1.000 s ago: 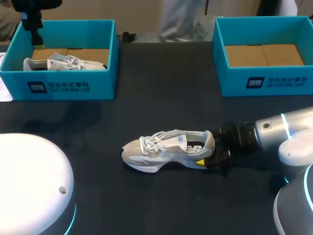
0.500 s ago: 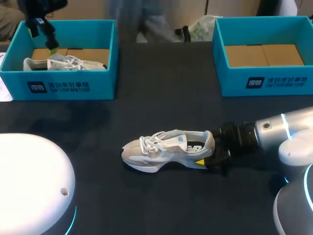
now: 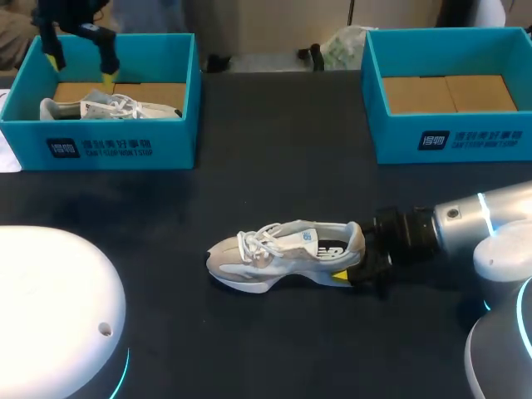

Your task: Take the shoe out of the shoebox, open the shoe tongue, remove and reinsert the insole, then place the shoe into the shoebox

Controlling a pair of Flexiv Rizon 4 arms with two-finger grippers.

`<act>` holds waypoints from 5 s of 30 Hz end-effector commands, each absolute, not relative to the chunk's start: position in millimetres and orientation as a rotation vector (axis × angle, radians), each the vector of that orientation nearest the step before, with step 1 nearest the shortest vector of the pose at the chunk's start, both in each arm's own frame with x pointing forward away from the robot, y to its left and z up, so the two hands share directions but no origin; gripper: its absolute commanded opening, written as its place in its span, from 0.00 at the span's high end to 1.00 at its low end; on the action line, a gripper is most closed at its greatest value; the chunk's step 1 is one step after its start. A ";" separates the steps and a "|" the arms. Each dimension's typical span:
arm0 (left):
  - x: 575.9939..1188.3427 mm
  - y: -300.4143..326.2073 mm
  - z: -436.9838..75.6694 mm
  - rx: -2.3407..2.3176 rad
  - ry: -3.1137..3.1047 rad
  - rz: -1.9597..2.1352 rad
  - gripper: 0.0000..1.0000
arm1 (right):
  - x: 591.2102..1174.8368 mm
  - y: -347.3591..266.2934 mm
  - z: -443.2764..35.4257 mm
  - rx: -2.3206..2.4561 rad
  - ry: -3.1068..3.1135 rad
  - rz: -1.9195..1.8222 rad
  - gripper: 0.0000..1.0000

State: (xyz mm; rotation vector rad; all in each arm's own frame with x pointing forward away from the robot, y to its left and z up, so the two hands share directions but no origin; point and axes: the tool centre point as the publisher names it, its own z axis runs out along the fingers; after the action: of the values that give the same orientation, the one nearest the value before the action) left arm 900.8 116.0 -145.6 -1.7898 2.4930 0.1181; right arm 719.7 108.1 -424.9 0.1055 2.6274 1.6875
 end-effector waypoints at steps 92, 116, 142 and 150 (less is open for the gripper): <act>689.8 -201.3 -275.9 -2.129 2.233 0.069 0.00 | 721.5 110.8 -427.8 0.107 2.632 1.683 1.00; 701.6 -244.2 -315.2 -2.189 2.117 0.188 0.00 | 721.5 110.8 -427.8 0.107 2.632 1.683 1.00; 698.9 -256.4 -360.9 -2.161 2.013 0.273 0.00 | 721.5 110.8 -427.8 0.107 2.632 1.683 1.00; 695.8 -247.8 -365.1 -2.134 1.988 0.306 0.00 | 721.5 110.8 -427.8 0.107 2.632 1.683 1.00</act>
State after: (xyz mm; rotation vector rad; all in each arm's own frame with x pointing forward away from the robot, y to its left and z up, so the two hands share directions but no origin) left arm 702.6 -243.7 -363.4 -2.0746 2.0892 0.3184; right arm 719.9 108.3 -425.1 0.1054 2.6274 1.6875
